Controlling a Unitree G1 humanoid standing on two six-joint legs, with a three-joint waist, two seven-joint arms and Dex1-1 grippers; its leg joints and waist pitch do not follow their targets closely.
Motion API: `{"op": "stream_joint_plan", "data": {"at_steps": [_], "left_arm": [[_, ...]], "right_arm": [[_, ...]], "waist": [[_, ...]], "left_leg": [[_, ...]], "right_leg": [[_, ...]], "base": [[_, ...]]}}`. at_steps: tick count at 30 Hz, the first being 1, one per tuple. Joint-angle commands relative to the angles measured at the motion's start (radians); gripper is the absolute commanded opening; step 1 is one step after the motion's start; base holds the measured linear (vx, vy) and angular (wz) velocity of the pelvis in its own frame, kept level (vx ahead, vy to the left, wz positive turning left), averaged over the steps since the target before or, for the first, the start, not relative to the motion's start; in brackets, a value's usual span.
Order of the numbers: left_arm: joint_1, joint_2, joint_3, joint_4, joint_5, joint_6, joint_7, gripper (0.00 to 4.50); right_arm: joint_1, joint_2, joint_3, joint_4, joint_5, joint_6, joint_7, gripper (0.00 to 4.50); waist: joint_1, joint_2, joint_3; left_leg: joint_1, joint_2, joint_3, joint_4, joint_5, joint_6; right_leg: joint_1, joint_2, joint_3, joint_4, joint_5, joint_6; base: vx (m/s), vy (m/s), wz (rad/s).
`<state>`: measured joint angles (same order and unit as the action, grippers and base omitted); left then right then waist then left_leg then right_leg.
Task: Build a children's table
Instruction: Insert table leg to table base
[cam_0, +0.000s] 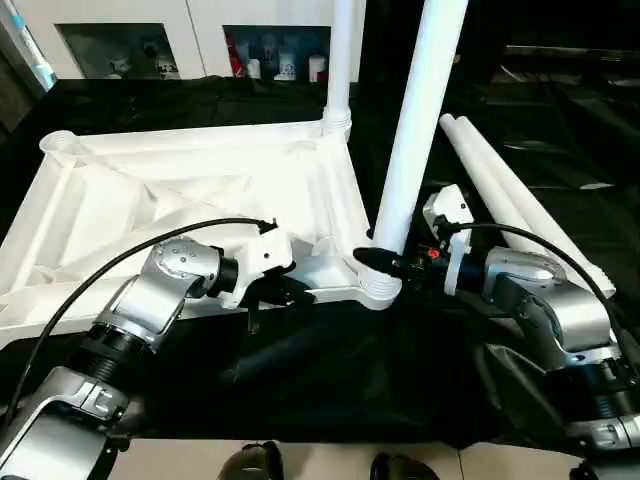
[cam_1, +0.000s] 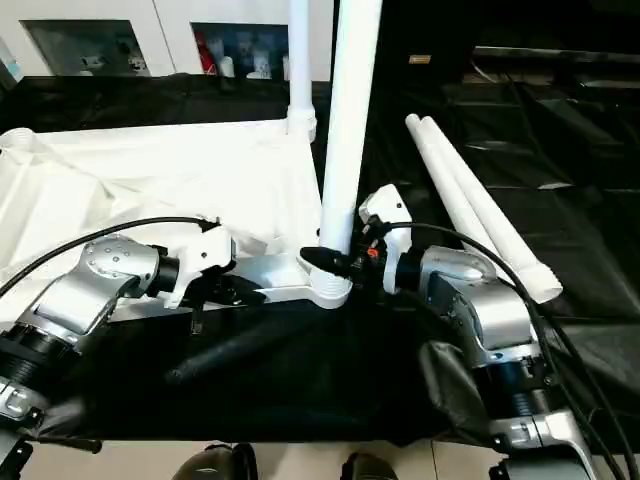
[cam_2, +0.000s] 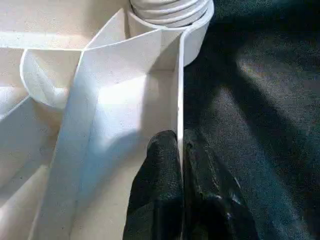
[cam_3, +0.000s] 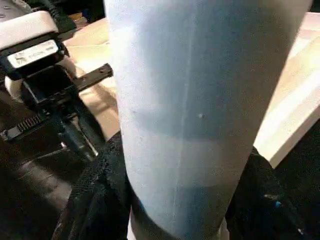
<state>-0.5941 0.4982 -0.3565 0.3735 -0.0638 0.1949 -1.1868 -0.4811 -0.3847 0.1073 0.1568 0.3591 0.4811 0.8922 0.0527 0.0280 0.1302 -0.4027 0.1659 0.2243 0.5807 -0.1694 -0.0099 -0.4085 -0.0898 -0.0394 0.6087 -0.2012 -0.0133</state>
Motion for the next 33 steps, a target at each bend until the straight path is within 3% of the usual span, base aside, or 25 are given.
{"op": "stream_joint_plan", "data": {"at_steps": [1, 15, 16, 18, 22, 27, 33], "left_arm": [[0.007, -0.015, 0.037, -0.006, -0.051, -0.023, -0.004, 0.0], [0.036, -0.027, 0.066, 0.03, -0.054, -0.049, 0.001, 0.0], [0.041, -0.026, 0.066, 0.029, -0.048, -0.051, -0.002, 0.0], [0.047, -0.024, 0.066, 0.028, -0.04, -0.056, -0.005, 0.0], [0.048, -0.028, 0.069, 0.025, -0.044, -0.051, -0.006, 0.0], [0.042, -0.02, 0.052, 0.018, -0.024, -0.055, -0.013, 0.0], [0.038, -0.019, 0.047, 0.02, -0.004, -0.059, -0.019, 0.0]], "right_arm": [[0.003, -0.001, 0.0, 0.024, -0.017, -0.001, -0.016, 1.93], [-0.016, 0.011, -0.002, 0.055, -0.019, -0.016, -0.013, 1.93], [-0.014, 0.011, 0.0, 0.055, -0.02, -0.016, -0.012, 1.93], [-0.013, 0.013, 0.001, 0.054, -0.021, -0.016, -0.011, 1.93], [-0.013, 0.013, 0.003, 0.052, -0.021, -0.015, -0.01, 1.91], [-0.029, -0.005, 0.049, 0.055, -0.059, 0.012, -0.004, 1.91], [-0.043, 0.016, 0.033, 0.076, -0.043, 0.018, -0.016, 1.91]], "waist": [[-0.002, -0.005, -0.06], [-0.003, -0.006, -0.059], [-0.006, -0.018, -0.059], [-0.004, -0.011, -0.058], [-0.005, -0.01, -0.057], [-0.007, -0.01, -0.056], [-0.01, -0.011, -0.056]], "left_leg": [[0.039, 0.071, -0.04, -0.081, -0.211, 0.015], [0.038, 0.071, -0.04, -0.084, -0.219, 0.016], [0.037, 0.071, -0.039, -0.084, -0.218, 0.019], [0.037, 0.072, -0.04, -0.084, -0.211, 0.023], [0.037, 0.072, -0.04, -0.085, -0.216, 0.023], [0.038, 0.071, -0.039, -0.085, -0.219, 0.019], [0.037, 0.072, -0.041, -0.086, -0.229, 0.016]], "right_leg": [[0.029, -0.068, 0.048, -0.072, -0.16, -0.247], [0.029, -0.068, 0.049, -0.076, -0.192, -0.237], [0.029, -0.067, 0.049, -0.077, -0.197, -0.235], [0.027, -0.069, 0.049, -0.078, -0.209, -0.231], [0.026, -0.068, 0.049, -0.078, -0.217, -0.227], [0.025, -0.067, 0.049, -0.078, -0.217, -0.226], [0.026, -0.068, 0.05, -0.08, -0.232, -0.224]], "base": [[0.0, 0.0, 0.0], [0.0, 0.0, 0.0], [0.0, 0.0, 0.0], [0.0, 0.0, 0.0], [0.0, 0.0, 0.0], [0.0, 0.0, 0.0], [0.0, 0.0, 0.0]]}}
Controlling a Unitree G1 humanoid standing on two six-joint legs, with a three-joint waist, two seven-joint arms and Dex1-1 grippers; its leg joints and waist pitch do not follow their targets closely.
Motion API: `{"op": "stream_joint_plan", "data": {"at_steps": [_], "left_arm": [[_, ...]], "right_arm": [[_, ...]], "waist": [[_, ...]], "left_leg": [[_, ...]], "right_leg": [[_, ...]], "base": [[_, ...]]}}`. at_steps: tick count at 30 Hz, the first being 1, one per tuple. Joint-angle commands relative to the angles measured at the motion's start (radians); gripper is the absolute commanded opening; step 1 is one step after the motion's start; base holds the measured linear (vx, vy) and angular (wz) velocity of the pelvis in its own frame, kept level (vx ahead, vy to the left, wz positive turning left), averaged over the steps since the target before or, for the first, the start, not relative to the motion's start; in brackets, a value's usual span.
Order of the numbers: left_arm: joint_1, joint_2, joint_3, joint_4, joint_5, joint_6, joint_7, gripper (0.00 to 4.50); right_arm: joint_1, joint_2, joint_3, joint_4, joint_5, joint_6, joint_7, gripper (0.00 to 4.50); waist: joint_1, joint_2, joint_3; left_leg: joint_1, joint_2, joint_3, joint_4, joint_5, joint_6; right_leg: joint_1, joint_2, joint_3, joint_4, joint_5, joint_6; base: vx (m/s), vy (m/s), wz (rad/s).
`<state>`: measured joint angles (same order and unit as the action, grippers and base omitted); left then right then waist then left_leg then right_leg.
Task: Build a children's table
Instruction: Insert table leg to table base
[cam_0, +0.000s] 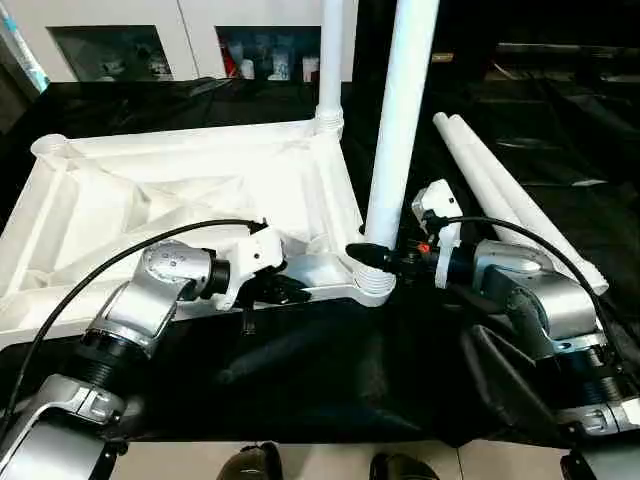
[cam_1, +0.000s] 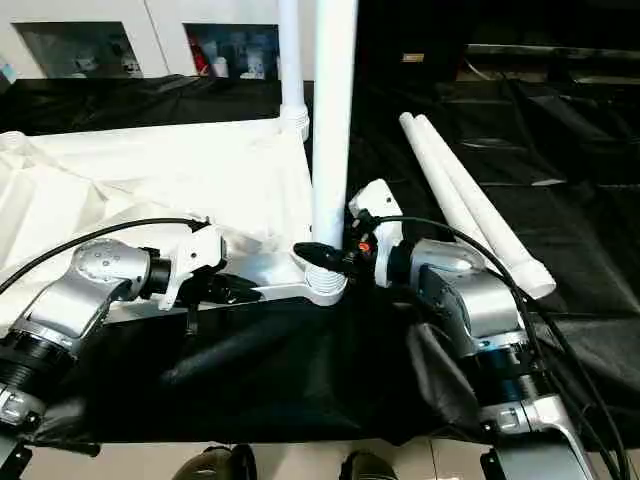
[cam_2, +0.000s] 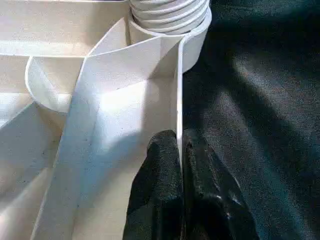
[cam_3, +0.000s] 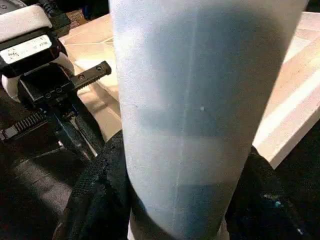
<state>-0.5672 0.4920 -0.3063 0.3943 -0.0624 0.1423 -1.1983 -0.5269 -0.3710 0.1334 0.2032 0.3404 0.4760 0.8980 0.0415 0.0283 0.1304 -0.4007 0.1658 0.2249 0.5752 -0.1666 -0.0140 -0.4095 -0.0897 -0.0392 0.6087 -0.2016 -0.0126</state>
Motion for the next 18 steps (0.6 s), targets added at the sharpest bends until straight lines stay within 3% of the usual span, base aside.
{"op": "stream_joint_plan", "data": {"at_steps": [1, 8, 12, 13, 18], "left_arm": [[0.011, -0.011, -0.004, -0.001, -0.004, -0.005, -0.008, 0.0], [0.009, -0.006, 0.0, 0.003, -0.002, -0.005, -0.005, 0.0], [0.007, -0.006, 0.001, 0.008, -0.001, -0.008, -0.004, 0.0], [0.001, -0.007, 0.001, 0.016, 0.001, -0.01, -0.004, 0.0], [-0.014, -0.011, 0.001, 0.034, 0.007, -0.018, -0.001, 0.0]], "right_arm": [[0.005, 0.002, 0.001, 0.032, -0.02, 0.024, -0.023, 1.91], [0.088, 0.038, -0.123, 0.054, 0.07, 0.009, -0.07, 1.91], [0.13, 0.059, -0.136, 0.054, 0.076, -0.019, -0.083, 1.91], [0.163, 0.077, -0.141, 0.051, 0.077, -0.045, -0.09, 1.91], [0.216, 0.104, -0.136, 0.028, 0.056, -0.132, -0.11, 1.91]], "waist": [[0.001, -0.011, -0.056], [0.002, -0.008, -0.059], [0.003, -0.008, -0.06], [0.004, 0.001, -0.058], [0.006, 0.0, -0.057]], "left_leg": [[0.035, 0.072, -0.041, -0.08, -0.232, 0.021], [0.035, 0.072, -0.039, -0.079, -0.218, 0.031], [0.035, 0.072, -0.04, -0.08, -0.224, 0.029], [0.036, 0.072, -0.042, -0.082, -0.228, 0.023], [0.038, 0.073, -0.041, -0.086, -0.264, 0.004]], "right_leg": [[0.026, -0.068, 0.05, -0.08, -0.233, -0.225], [0.027, -0.069, 0.051, -0.079, -0.201, -0.234], [0.027, -0.068, 0.048, -0.078, -0.202, -0.236], [0.026, -0.069, 0.048, -0.078, -0.21, -0.234], [0.023, -0.068, 0.049, -0.083, -0.219, -0.225]], "base": [[0.0, 0.0, 0.0], [0.0, 0.0, 0.0], [0.0, 0.0, 0.0], [0.0, 0.0, 0.0], [0.0, 0.0, 0.0]]}}
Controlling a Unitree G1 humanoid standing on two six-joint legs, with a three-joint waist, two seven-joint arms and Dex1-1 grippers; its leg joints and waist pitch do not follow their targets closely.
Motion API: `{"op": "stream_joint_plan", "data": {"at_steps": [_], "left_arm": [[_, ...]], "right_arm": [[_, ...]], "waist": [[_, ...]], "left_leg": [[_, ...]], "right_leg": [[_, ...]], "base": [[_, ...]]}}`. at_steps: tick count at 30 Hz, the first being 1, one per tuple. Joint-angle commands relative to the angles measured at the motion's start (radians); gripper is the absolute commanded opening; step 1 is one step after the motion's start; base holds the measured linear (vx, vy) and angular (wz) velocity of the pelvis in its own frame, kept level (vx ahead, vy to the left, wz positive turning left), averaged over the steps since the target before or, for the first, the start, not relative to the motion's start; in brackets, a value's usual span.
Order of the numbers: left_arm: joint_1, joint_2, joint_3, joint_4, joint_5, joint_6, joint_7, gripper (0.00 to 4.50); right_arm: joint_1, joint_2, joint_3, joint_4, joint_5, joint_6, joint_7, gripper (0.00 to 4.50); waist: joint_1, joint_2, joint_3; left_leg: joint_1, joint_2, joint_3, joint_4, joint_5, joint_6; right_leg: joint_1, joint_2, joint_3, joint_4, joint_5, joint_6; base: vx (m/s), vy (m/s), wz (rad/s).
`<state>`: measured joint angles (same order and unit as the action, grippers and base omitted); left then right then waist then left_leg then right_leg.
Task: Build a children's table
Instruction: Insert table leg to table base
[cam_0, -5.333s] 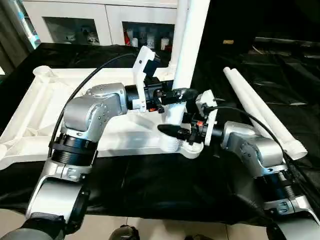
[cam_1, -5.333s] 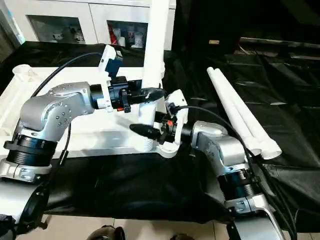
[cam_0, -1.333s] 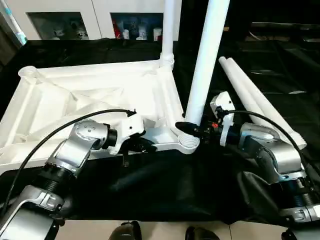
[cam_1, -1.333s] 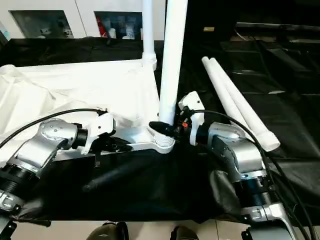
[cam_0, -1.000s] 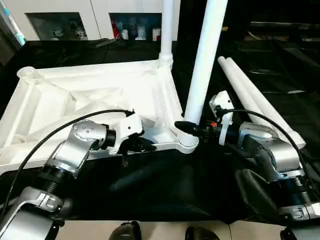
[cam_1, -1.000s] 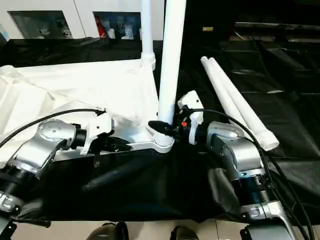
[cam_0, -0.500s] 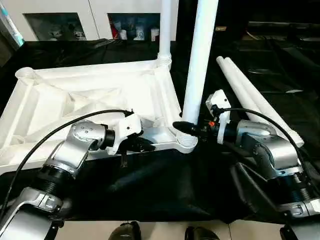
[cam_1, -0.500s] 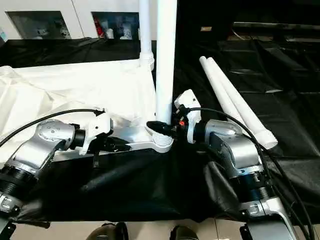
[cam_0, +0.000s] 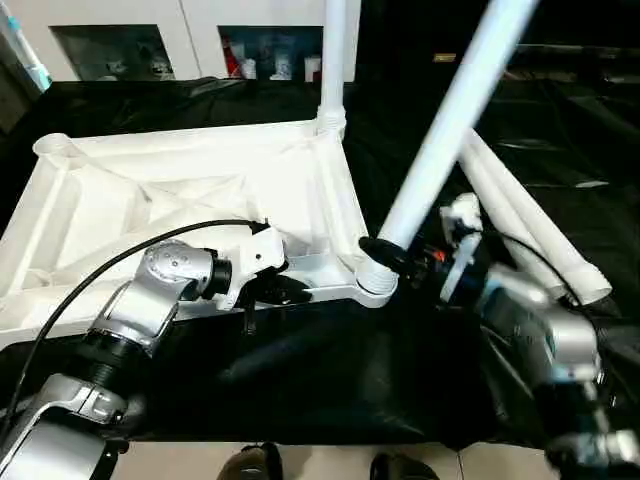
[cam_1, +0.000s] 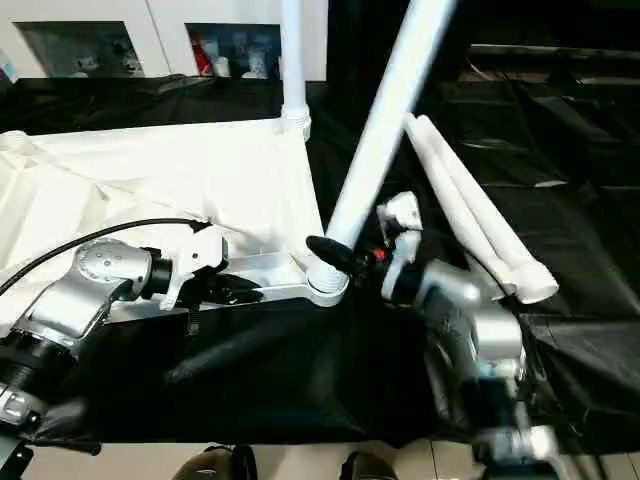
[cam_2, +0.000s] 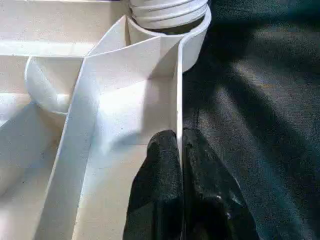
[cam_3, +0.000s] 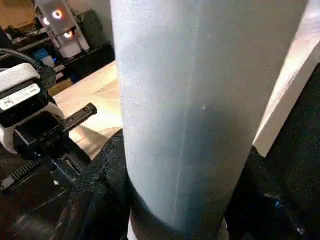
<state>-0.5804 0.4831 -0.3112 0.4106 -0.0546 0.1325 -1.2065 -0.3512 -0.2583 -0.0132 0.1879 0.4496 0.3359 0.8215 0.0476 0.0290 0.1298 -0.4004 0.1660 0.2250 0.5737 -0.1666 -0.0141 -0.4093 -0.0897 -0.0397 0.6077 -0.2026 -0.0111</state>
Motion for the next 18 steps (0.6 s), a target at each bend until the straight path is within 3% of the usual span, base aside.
{"op": "stream_joint_plan", "data": {"at_steps": [1, 7, 13, 15, 18], "left_arm": [[-0.003, -0.002, 0.007, 0.02, 0.0, -0.01, 0.008, 0.0], [-0.014, -0.008, 0.007, 0.035, 0.003, -0.015, 0.01, 0.0], [-0.015, -0.011, 0.005, 0.037, 0.005, -0.019, 0.003, 0.0], [-0.011, -0.008, 0.001, 0.031, 0.007, -0.019, -0.007, 0.0], [-0.01, -0.006, -0.002, 0.03, 0.009, -0.02, -0.012, 0.0]], "right_arm": [[0.047, -0.009, 0.017, 0.037, -0.063, -0.006, -0.034, 1.91], [0.097, 0.001, 0.057, -0.001, -0.11, -0.106, -0.018, 1.91], [0.09, -0.02, 0.114, -0.014, -0.134, -0.103, 0.007, 1.91], [0.061, -0.04, 0.154, -0.014, -0.147, -0.058, 0.044, 1.91], [0.048, -0.049, 0.172, -0.006, -0.159, -0.053, 0.065, 1.91]], "waist": [[0.0, 0.0, -0.056], [0.001, 0.0, -0.056], [0.003, -0.003, -0.061], [0.003, -0.006, -0.064], [0.004, -0.006, -0.066]], "left_leg": [[0.036, 0.072, -0.042, -0.085, -0.267, 0.003], [0.038, 0.074, -0.045, -0.088, -0.299, -0.007], [0.036, 0.073, -0.043, -0.085, -0.261, 0.009], [0.033, 0.071, -0.042, -0.082, -0.236, 0.022], [0.034, 0.072, -0.041, -0.079, -0.224, 0.032]], "right_leg": [[0.024, -0.069, 0.049, -0.082, -0.222, -0.227], [0.022, -0.07, 0.051, -0.086, -0.262, -0.21], [0.027, -0.068, 0.05, -0.082, -0.215, -0.222], [0.031, -0.068, 0.049, -0.078, -0.189, -0.23], [0.031, -0.069, 0.049, -0.076, -0.181, -0.235]], "base": [[0.0, 0.0, 0.0], [0.0, 0.0, 0.0], [0.0, 0.0, 0.0], [0.0, 0.0, 0.0], [0.0, 0.0, 0.0]]}}
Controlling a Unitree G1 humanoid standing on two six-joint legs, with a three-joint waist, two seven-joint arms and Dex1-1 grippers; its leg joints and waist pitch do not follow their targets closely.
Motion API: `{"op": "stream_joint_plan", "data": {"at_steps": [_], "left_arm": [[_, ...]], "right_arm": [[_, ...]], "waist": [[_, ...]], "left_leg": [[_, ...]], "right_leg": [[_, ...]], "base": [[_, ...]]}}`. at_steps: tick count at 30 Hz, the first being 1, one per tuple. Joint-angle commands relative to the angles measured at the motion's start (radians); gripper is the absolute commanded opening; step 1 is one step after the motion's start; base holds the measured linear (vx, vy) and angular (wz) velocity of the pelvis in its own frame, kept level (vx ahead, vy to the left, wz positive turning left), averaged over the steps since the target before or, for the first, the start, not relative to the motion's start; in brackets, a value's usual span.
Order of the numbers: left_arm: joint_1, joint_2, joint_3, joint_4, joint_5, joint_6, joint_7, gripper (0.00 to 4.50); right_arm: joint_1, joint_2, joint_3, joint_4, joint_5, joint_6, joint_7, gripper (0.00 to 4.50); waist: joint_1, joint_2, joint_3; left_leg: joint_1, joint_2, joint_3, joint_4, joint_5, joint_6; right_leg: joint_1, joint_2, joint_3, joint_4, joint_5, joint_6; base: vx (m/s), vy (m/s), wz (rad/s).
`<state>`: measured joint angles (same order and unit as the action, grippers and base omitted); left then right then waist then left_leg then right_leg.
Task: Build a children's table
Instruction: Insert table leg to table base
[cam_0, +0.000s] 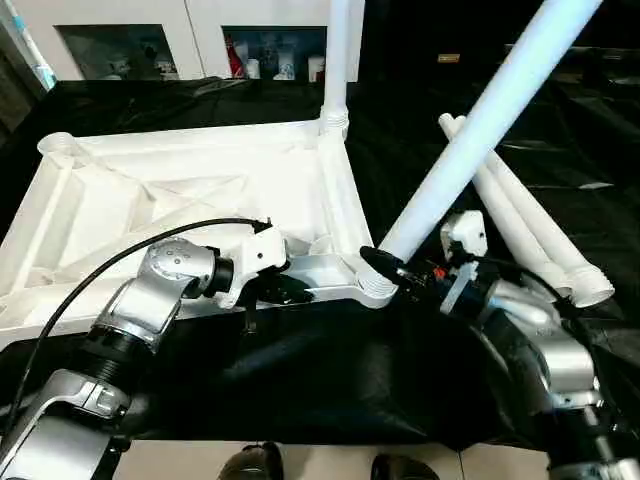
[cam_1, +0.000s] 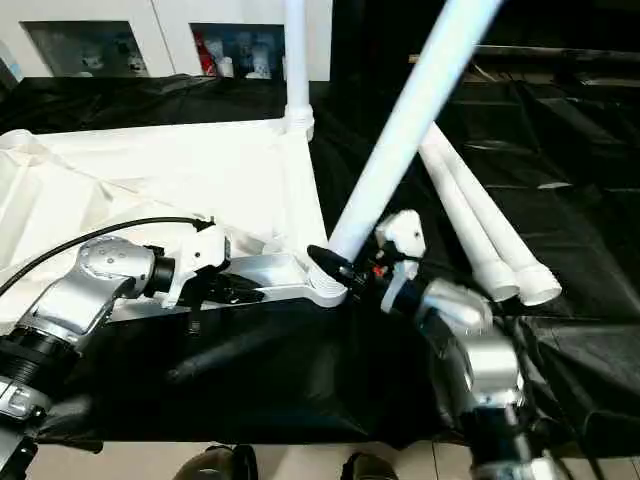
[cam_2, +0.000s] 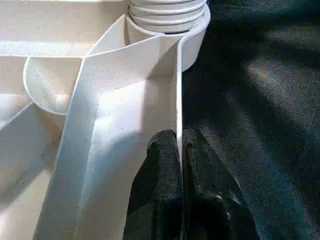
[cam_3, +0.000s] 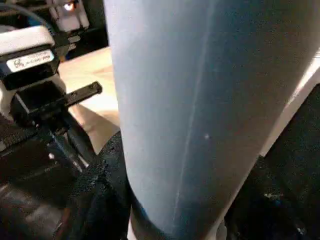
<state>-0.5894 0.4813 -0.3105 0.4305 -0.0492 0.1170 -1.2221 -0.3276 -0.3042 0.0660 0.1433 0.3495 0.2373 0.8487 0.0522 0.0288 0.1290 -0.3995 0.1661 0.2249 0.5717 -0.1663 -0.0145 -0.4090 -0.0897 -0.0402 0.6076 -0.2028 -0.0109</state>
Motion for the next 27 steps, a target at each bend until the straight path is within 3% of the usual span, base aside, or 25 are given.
{"op": "stream_joint_plan", "data": {"at_steps": [1, 4, 8, 15, 21, 27], "left_arm": [[0.0, -0.005, -0.004, 0.007, 0.004, -0.004, 0.0, 0.0], [0.001, -0.004, -0.008, 0.003, 0.005, -0.004, -0.005, 0.0], [-0.002, 0.001, -0.017, 0.003, 0.016, -0.013, -0.014, 0.0], [-0.009, 0.007, -0.026, 0.005, 0.028, -0.028, -0.021, 0.0], [-0.011, 0.006, -0.027, 0.001, 0.033, -0.028, -0.016, 0.0], [-0.005, 0.008, -0.023, -0.004, 0.038, -0.029, -0.017, 0.0]], "right_arm": [[0.015, -0.005, 0.1, 0.049, -0.064, 0.051, 0.043, 1.91], [-0.019, -0.017, 0.128, 0.094, -0.08, 0.06, 0.07, 1.91], [-0.048, -0.04, 0.161, 0.136, -0.1, 0.061, 0.121, 1.91], [-0.108, -0.035, 0.175, 0.202, -0.126, 0.021, 0.141, 1.91], [-0.154, -0.009, 0.17, 0.211, -0.121, 0.009, 0.144, 1.91], [-0.159, -0.007, 0.191, 0.209, -0.134, 0.001, 0.171, 1.91]], "waist": [[-0.001, -0.009, -0.067], [-0.004, -0.014, -0.07], [-0.008, -0.015, -0.065], [-0.014, -0.016, -0.064], [-0.014, -0.017, -0.058], [-0.014, -0.02, -0.06]], "left_leg": [[0.034, 0.071, -0.04, -0.075, -0.211, 0.037], [0.03, 0.069, -0.04, -0.071, -0.189, 0.049], [0.033, 0.071, -0.041, -0.074, -0.225, 0.039], [0.032, 0.07, -0.042, -0.074, -0.229, 0.038], [0.037, 0.073, -0.045, -0.08, -0.281, 0.013], [0.04, 0.074, -0.044, -0.081, -0.291, 0.009]], "right_leg": [[0.032, -0.068, 0.049, -0.075, -0.167, -0.239], [0.036, -0.068, 0.047, -0.07, -0.143, -0.25], [0.034, -0.069, 0.048, -0.077, -0.21, -0.244], [0.035, -0.07, 0.049, -0.077, -0.216, -0.248], [0.029, -0.072, 0.051, -0.087, -0.334, -0.217], [0.025, -0.069, 0.052, -0.086, -0.308, -0.219]], "base": [[0.0, 0.0, 0.0], [0.0, 0.0, 0.0], [0.0, 0.0, 0.0], [0.0, 0.0, 0.0], [0.0, 0.0, 0.0], [0.0, 0.0, 0.0]]}}
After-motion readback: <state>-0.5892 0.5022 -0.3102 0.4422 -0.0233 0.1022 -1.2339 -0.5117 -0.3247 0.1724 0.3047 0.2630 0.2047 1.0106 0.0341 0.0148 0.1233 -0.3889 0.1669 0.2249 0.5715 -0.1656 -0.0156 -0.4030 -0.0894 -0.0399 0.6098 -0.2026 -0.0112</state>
